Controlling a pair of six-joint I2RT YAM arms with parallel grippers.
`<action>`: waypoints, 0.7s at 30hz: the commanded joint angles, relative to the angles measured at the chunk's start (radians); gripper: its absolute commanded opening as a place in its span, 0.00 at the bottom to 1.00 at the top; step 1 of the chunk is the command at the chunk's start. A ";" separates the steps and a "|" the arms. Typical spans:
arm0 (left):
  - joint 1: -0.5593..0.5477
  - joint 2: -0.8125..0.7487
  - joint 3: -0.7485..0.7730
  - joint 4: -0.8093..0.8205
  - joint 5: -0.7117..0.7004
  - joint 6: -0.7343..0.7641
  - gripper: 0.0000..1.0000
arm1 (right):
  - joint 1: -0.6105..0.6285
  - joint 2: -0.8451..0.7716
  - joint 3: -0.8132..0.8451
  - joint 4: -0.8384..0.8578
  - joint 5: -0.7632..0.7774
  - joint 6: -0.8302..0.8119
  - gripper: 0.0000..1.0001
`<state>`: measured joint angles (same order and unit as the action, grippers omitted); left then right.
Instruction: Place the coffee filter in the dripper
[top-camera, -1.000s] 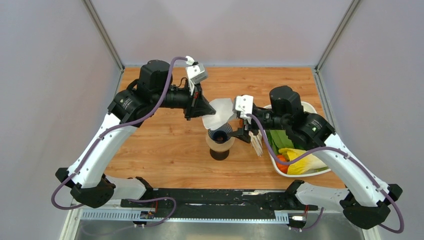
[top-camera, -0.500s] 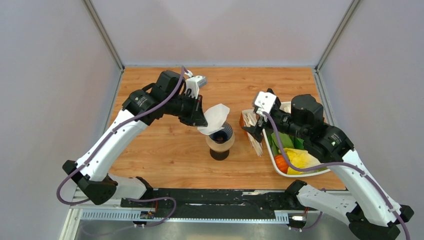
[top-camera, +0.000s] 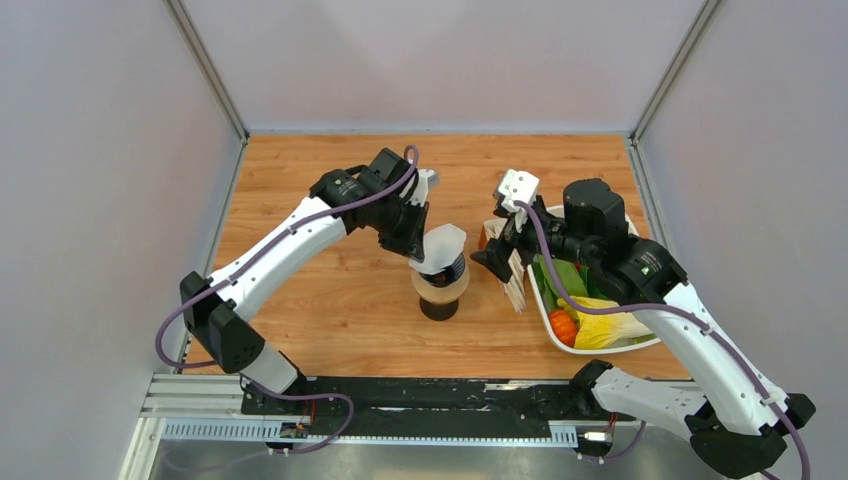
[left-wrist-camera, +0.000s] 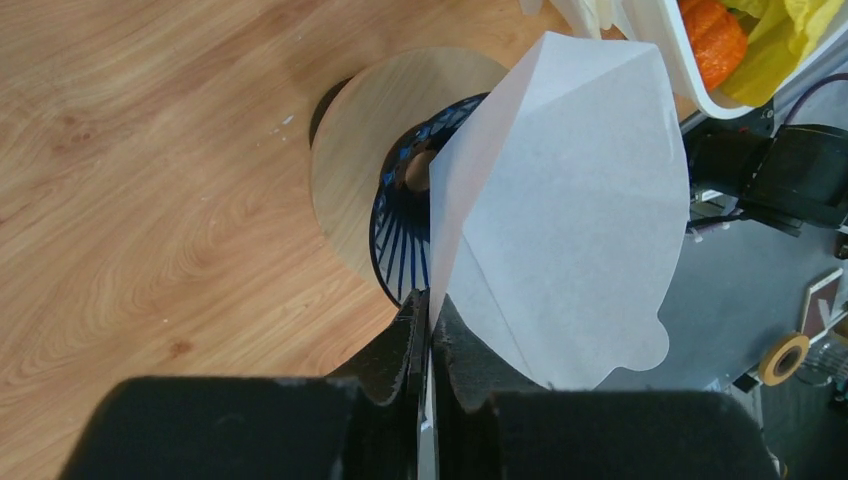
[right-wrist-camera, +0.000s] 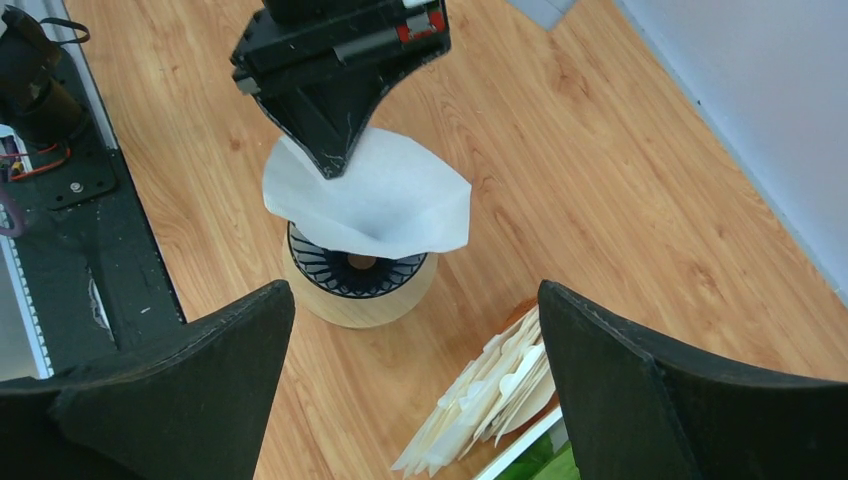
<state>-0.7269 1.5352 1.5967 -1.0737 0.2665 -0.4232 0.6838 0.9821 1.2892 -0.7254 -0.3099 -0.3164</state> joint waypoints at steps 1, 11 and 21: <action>-0.011 0.003 0.022 0.028 -0.002 0.013 0.23 | -0.006 -0.005 0.020 0.050 -0.052 0.040 0.97; 0.067 -0.300 -0.113 0.249 0.105 0.088 0.68 | -0.020 0.018 -0.006 0.108 -0.201 0.083 0.72; 0.278 -0.389 -0.421 0.745 0.713 -0.136 0.24 | -0.020 0.125 -0.045 0.157 -0.325 0.104 0.48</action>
<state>-0.4423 1.1419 1.2533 -0.5602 0.7616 -0.4477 0.6689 1.0843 1.2606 -0.6228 -0.5606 -0.2363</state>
